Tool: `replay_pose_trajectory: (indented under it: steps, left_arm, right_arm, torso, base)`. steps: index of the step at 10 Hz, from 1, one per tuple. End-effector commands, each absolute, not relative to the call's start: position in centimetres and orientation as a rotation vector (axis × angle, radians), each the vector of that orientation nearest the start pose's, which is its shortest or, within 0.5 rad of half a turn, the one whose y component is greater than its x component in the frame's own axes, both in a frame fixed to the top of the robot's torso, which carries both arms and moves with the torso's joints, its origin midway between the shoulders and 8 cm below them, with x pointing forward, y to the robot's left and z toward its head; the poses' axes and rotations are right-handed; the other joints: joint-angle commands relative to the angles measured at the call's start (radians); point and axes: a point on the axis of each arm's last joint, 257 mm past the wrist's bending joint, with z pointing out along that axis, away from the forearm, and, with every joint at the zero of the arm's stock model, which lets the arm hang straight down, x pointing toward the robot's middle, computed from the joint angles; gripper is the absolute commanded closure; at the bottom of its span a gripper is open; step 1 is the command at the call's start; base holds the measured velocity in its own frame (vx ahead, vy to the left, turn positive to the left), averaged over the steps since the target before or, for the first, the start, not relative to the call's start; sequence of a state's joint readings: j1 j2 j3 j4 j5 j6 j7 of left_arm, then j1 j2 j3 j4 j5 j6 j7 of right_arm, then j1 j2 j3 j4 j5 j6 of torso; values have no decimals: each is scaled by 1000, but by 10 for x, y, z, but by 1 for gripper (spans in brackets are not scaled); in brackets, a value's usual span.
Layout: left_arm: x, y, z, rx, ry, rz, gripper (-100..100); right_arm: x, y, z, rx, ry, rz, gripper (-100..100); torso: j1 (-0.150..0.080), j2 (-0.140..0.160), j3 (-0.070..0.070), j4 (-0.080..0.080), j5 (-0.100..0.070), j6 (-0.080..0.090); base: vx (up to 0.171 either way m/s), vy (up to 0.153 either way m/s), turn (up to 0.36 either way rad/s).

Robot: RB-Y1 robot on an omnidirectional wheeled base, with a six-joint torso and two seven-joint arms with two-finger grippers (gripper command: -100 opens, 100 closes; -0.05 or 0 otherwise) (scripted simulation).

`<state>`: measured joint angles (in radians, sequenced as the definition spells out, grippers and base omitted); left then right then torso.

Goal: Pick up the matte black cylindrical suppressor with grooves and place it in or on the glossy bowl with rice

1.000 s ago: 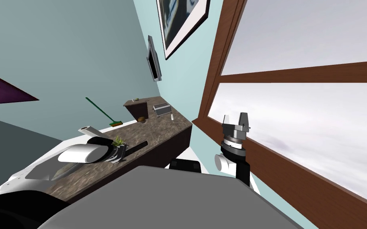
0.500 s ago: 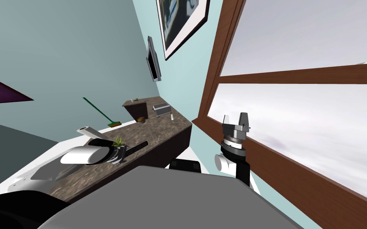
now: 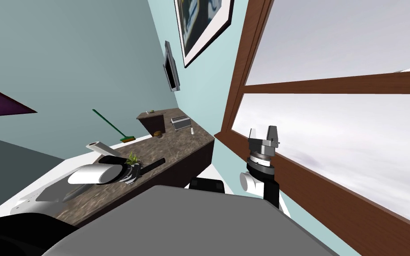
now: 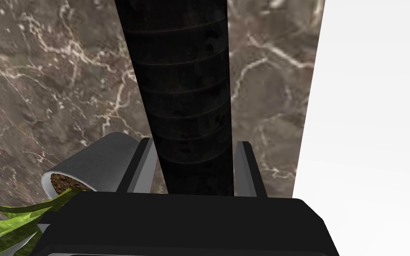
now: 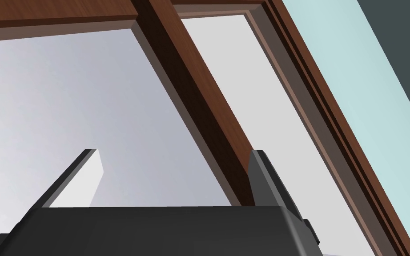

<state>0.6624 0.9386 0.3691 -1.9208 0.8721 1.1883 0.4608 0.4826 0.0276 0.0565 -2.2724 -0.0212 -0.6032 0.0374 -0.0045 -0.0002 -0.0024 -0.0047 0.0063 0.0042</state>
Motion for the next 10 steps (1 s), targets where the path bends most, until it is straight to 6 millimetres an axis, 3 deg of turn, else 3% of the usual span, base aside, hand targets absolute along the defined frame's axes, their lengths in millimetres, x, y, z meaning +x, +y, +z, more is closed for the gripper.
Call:
replay_pose_trajectory:
  steps: [1, 2, 3, 4, 7, 8, 9, 10]
  left_arm:
    - [191, 552, -339, -2495, 1379, -158, 100]
    - [191, 552, -339, -2495, 1380, -158, 100]
    - [191, 552, -339, -2494, 1380, -159, 0]
    - [192, 547, -330, -2491, 1396, -154, 100]
    - [194, 545, -324, -2487, 1404, -155, 100]
    - [194, 544, -323, -2488, 1405, -154, 0]
    - [204, 553, -309, -2462, 1386, -168, 100]
    - [209, 558, -300, -2446, 1374, -175, 100]
  right_arm:
    - [330, -263, 45, 596, 504, 1364, 0]
    - [330, -263, 45, 596, 504, 1364, 0]
    - [330, -263, 45, 596, 504, 1364, 0]
    - [330, -263, 45, 596, 504, 1364, 0]
    - [330, -263, 45, 596, 504, 1364, 0]
    - [330, -263, 45, 596, 504, 1364, 0]
    - [330, -263, 45, 596, 504, 1364, 0]
    - [330, -263, 45, 596, 504, 1364, 0]
  torso:
    - [0, 0, 0, 0, 0, 0]
    - [0, 0, 0, 0, 0, 0]
    - [0, 0, 0, 0, 0, 0]
    - [0, 0, 0, 0, 0, 0]
    - [-2, -1, 0, 0, -1, 0]
    - [-1, 0, 0, 0, 0, 0]
    - [-1, 0, 0, 0, 0, 0]
    - [-1, 2, 1, 1, -1, 0]
  base:
    - [0, 0, 0]
    - [0, 0, 0]
    - [0, 0, 0]
    - [11, -13, 42]
    - [7, -8, 29]
    - [0, 0, 0]
    - [-42, -4, 22]
    - [-84, -14, 9]
